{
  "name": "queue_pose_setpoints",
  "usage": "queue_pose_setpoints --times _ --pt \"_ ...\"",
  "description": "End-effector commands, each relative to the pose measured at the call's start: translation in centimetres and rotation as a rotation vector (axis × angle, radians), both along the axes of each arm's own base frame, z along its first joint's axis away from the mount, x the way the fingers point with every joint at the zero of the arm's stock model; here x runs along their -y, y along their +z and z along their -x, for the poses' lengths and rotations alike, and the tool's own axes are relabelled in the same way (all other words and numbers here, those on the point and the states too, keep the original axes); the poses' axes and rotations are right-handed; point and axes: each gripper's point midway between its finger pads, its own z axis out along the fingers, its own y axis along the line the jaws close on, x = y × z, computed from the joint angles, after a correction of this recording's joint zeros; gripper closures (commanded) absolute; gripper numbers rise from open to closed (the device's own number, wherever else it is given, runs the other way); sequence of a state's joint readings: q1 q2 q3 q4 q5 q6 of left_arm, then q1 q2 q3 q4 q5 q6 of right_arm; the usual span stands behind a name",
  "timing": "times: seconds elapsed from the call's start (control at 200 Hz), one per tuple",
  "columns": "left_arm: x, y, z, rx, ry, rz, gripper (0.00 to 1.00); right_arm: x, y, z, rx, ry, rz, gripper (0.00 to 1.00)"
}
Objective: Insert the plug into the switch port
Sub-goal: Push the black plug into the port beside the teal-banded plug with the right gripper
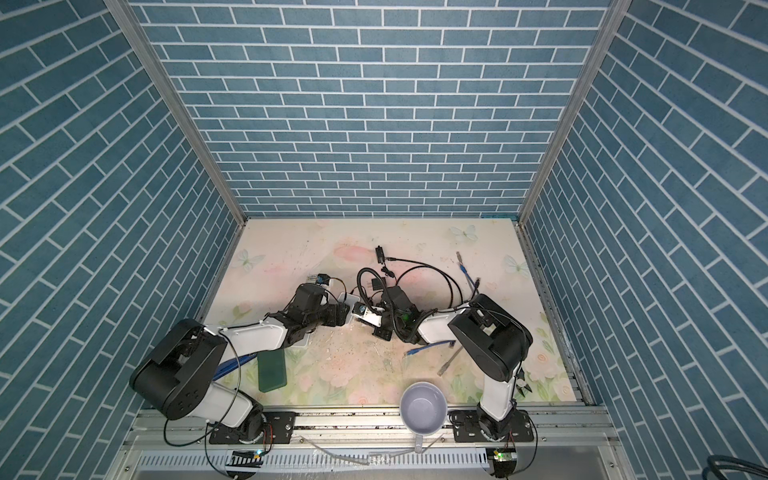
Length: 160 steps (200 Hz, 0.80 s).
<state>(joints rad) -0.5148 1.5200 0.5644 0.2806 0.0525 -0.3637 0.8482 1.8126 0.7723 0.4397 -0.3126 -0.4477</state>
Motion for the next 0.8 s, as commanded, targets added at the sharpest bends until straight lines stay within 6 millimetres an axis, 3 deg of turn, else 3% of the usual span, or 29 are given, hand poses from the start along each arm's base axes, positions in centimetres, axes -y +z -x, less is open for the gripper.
queue_pose_setpoints --times 0.0,0.485,0.795 --pt "1.6 1.5 -1.2 0.038 -0.017 0.096 0.19 -1.0 0.7 -1.0 0.000 -0.039 -0.031 1.00" --pt "2.3 1.1 -1.1 0.015 -0.025 0.138 0.44 -1.9 0.7 -2.2 0.007 -0.085 -0.071 1.00" --pt "2.0 0.2 -0.7 -0.006 -0.006 0.145 0.50 -2.1 1.8 -2.3 0.024 -0.102 -0.117 1.00"
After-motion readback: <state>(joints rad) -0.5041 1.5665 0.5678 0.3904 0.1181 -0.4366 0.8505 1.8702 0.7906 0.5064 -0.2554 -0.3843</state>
